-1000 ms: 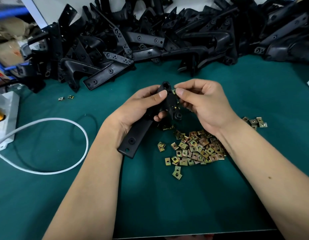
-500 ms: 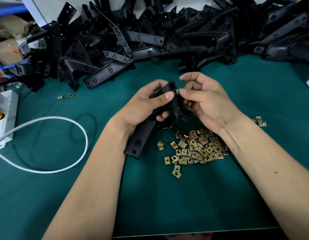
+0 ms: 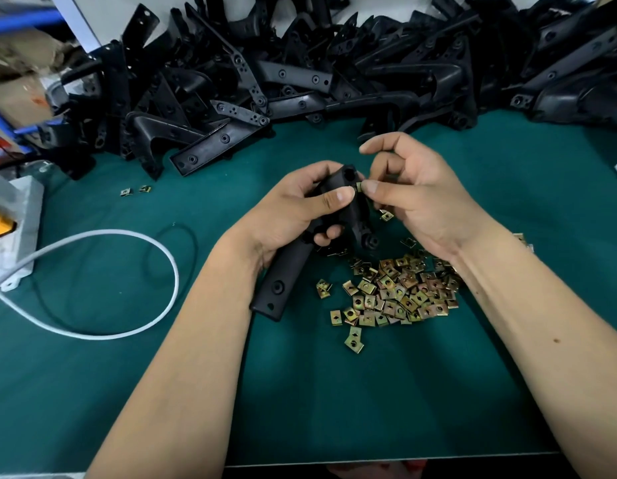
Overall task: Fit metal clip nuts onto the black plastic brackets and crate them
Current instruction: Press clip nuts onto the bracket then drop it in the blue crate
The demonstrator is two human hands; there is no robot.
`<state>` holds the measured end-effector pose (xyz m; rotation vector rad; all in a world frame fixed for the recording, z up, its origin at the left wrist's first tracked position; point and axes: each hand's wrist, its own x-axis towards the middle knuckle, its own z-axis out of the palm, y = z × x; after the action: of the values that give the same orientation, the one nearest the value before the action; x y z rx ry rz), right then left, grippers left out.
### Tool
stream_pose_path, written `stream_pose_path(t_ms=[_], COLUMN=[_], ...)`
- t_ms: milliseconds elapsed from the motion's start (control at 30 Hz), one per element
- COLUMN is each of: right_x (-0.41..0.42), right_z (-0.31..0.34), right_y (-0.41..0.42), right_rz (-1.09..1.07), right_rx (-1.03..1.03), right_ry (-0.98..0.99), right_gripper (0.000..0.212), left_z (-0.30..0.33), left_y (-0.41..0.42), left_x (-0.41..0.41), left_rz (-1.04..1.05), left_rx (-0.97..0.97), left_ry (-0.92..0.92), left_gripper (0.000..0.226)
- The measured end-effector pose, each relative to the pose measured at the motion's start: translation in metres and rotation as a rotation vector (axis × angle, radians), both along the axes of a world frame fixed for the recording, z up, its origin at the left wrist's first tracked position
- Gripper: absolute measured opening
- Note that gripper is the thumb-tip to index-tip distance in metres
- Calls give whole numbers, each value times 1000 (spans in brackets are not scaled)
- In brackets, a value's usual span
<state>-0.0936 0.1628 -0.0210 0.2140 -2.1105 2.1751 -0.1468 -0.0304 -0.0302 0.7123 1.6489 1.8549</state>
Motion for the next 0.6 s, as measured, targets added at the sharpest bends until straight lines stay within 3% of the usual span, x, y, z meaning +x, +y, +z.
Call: stream_pose_path(t_ms=[133, 200, 267, 367, 600], right_x=[1, 1, 2, 2, 2], right_z=[4, 6, 8, 5, 4], right_y=[-5, -8, -11, -11, -11], right_rz=[16, -1, -37, -74, -17], right_rx=[-193, -264, -196, -41, -63], right_ry=[-33, -47, -54, -84, -162], right_gripper=[33, 19, 6, 15, 16], left_z=[-1, -2, -3, -5, -3], left_y=[1, 1, 0, -2, -4], left_x=[0, 0, -2, -3, -2], left_rz=[-1, 9, 19, 4, -76], left_rx=[132, 196, 205, 210, 167], left_ry=[-51, -103, -110, -114, -96], left_gripper=[18, 19, 18, 17, 31])
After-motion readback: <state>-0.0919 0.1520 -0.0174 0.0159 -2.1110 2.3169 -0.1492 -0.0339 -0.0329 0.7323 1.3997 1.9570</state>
